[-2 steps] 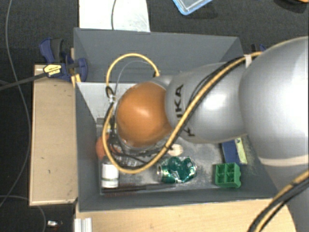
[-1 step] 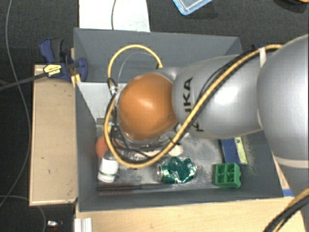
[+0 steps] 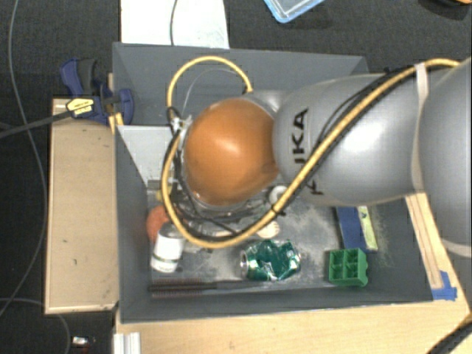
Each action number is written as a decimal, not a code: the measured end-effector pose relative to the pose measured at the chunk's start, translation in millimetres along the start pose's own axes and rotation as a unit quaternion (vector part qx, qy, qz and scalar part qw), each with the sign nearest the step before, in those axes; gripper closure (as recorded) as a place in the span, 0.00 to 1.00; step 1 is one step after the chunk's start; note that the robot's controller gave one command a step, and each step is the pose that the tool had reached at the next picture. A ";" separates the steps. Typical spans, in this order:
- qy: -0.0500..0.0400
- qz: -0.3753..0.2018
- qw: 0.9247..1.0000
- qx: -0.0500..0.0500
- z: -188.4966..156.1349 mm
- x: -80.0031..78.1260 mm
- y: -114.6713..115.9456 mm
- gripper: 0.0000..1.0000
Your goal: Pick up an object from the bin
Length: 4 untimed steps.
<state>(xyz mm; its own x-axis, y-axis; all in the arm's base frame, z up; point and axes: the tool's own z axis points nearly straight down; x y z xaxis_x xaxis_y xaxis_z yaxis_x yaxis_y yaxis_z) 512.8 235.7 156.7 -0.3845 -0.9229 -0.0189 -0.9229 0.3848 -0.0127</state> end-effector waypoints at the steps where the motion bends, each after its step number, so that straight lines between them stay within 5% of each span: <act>1: -0.002 0.002 1.000 0.001 -18.6 -1.1 -0.7 1.00; 4: -0.002 0.006 1.000 0.000 -61.2 -2.0 -1.2 1.00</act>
Offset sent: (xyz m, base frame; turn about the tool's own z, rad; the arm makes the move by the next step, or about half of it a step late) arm 0.0010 0.0004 0.0339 0.0031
